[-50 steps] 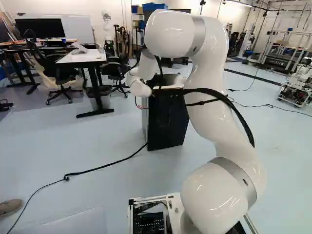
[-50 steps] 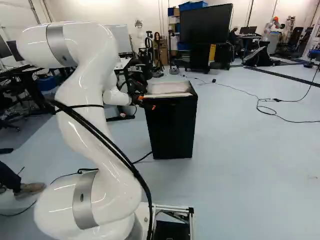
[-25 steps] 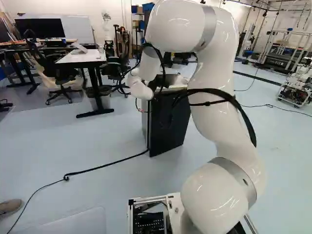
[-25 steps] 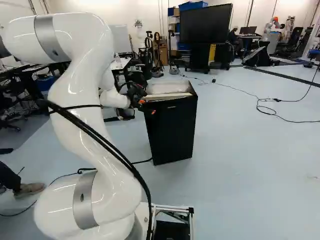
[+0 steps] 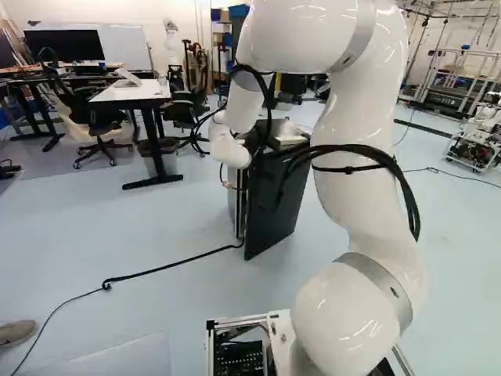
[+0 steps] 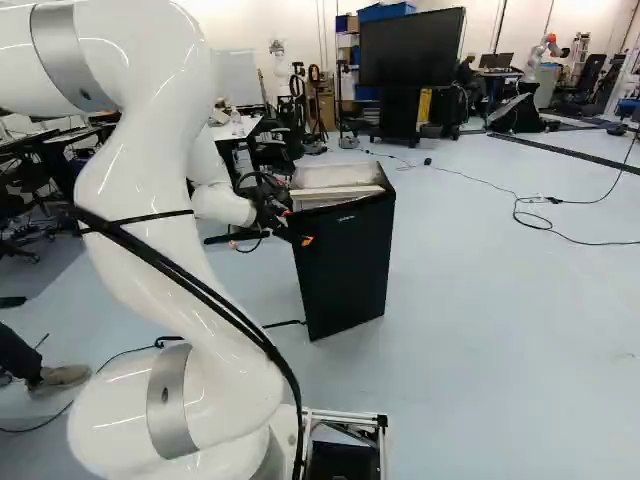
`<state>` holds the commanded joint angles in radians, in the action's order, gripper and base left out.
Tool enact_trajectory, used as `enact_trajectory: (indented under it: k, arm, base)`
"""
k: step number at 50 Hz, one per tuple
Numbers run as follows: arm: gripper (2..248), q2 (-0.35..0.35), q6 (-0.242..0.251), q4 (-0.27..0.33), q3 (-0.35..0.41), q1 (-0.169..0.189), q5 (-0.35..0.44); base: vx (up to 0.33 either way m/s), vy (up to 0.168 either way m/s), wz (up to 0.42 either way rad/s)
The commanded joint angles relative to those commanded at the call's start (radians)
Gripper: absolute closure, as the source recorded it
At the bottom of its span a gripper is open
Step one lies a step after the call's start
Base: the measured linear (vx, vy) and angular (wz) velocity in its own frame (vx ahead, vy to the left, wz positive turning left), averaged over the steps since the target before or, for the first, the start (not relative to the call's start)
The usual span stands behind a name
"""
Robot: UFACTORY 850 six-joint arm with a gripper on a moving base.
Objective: Open the fridge door
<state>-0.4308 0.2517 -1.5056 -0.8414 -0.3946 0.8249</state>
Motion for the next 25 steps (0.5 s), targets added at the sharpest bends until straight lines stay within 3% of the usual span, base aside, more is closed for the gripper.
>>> enact_trajectory:
  k: [25]
  arm:
    - [3, 0.086, 0.000, -0.215, 0.124, 0.020, 0.179]
  base:
    - [0.000, 0.000, 0.000]
